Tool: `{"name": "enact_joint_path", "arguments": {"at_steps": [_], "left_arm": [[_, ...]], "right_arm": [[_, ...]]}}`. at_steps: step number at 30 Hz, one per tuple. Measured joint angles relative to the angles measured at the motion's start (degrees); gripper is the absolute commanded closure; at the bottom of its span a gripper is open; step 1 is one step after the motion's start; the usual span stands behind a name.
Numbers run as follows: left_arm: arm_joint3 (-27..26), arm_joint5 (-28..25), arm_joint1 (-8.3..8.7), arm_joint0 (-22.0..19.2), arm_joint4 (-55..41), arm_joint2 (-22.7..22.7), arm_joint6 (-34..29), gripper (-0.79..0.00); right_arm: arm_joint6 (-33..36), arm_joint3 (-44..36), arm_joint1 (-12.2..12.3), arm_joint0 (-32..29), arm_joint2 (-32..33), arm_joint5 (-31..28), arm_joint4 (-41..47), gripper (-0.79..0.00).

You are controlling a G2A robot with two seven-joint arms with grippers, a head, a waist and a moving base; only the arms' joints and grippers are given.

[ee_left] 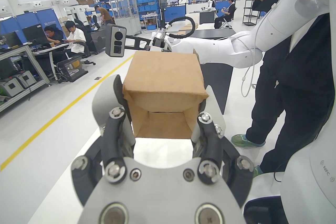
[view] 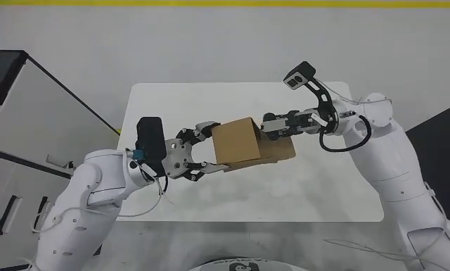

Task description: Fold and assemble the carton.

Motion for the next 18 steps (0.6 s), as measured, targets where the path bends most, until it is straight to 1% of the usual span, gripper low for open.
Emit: {"name": "enact_joint_path", "arguments": {"at_steps": [8, 18], "left_arm": [[-0.5, 0.7, 0.06, -0.2, 0.6, -1.4, 0.0, 0.0], [-1.0, 2.8, -0.07, 0.0, 3.2, -2.5, 1.7, 0.0]], "right_arm": [[1.9, -2.6, 1.0, -3.1, 4.4, 2.0, 0.2, 0.0], [3.0, -5.4, 1.6, -6.4, 6.8, 3.1, 0.8, 0.0]]}}
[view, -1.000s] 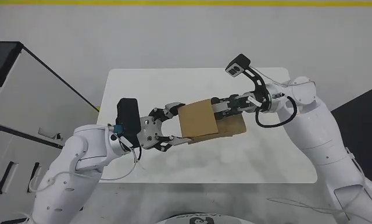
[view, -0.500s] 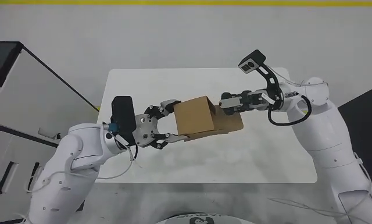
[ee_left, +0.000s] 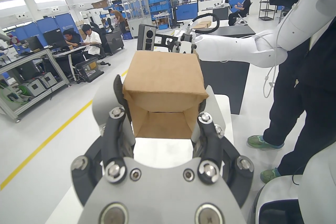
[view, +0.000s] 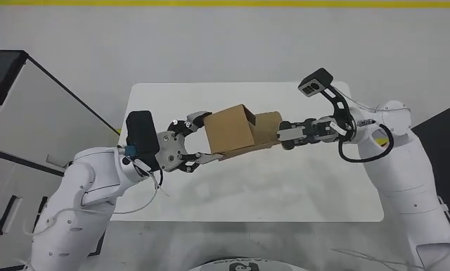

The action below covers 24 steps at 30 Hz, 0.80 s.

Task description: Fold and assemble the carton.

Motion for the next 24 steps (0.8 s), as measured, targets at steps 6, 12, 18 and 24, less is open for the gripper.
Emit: {"name": "enact_joint_path", "arguments": {"at_steps": [6, 12, 18, 24], "left_arm": [[-0.1, 0.5, -0.13, 0.3, 0.3, 0.3, 1.1, 0.0], [-0.3, 0.2, -0.22, 0.3, 0.4, 1.3, 1.2, 0.0], [-0.7, 0.1, -0.28, 0.4, 0.4, 1.8, 1.2, 0.0], [-0.9, 0.2, -0.31, 0.7, 0.4, 1.8, 1.2, 0.0]], "right_arm": [[-0.2, -0.6, -0.2, -0.2, -1.4, 0.2, -0.2, 0.0], [-1.6, 0.2, -0.7, 1.4, -3.3, -0.4, -0.8, 0.0], [-3.3, 0.8, -1.1, 2.5, -4.6, -0.8, -1.0, 0.0], [-5.0, 1.4, -1.4, 2.9, -5.5, -0.9, -0.7, 0.0]]}}
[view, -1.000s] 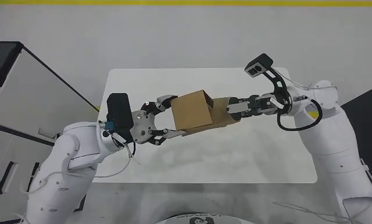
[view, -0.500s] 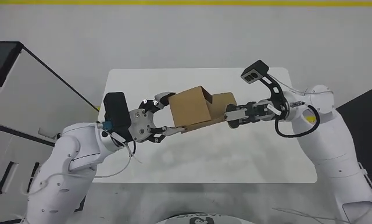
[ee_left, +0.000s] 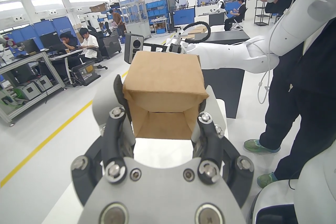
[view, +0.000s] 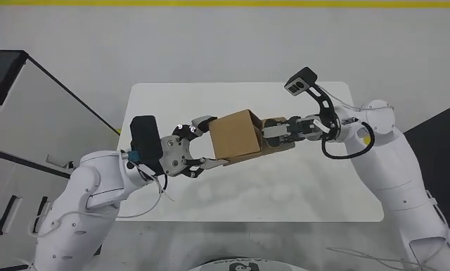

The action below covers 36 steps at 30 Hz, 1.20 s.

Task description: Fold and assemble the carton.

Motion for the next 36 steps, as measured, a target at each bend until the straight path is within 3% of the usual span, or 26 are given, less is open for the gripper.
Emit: {"name": "enact_joint_path", "arguments": {"at_steps": [16, 36], "left_arm": [[-0.4, -0.1, -0.06, 0.5, -0.2, -0.3, 0.3, 0.0], [-0.6, -0.2, -0.19, 0.5, 0.4, 0.5, 0.2, 0.0]], "right_arm": [[-1.7, 0.2, -0.5, -0.9, -0.8, 0.0, 1.3, 0.0], [0.5, 1.9, -1.7, 2.7, -4.7, 1.3, 0.3, 0.0]]}}
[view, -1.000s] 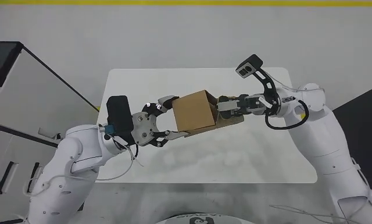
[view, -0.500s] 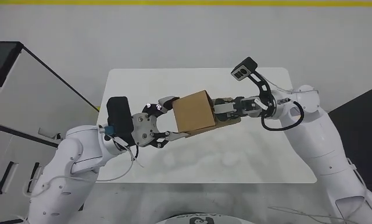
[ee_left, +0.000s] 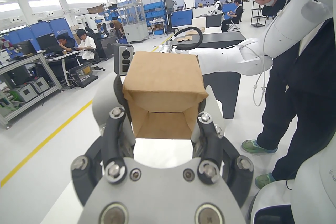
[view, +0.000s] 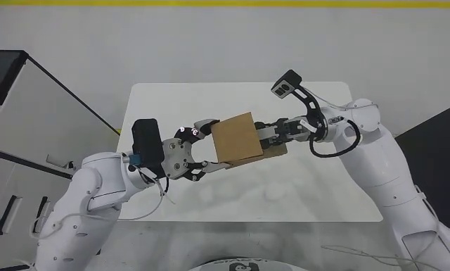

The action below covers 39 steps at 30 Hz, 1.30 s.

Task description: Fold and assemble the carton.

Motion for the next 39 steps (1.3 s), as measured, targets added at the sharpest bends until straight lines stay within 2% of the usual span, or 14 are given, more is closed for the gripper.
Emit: {"name": "enact_joint_path", "arguments": {"at_steps": [19, 39], "left_arm": [[0.4, 0.8, -0.12, -0.5, 0.0, 0.4, -0.7, 0.0], [0.5, 0.6, -0.18, -0.5, -0.2, 0.4, -0.7, 0.0]], "right_arm": [[3.9, 1.2, -0.6, 1.2, -1.0, 0.6, 1.5, 0.0], [3.5, 1.5, -1.1, 1.5, -1.8, 0.4, 1.1, 0.0]]}}
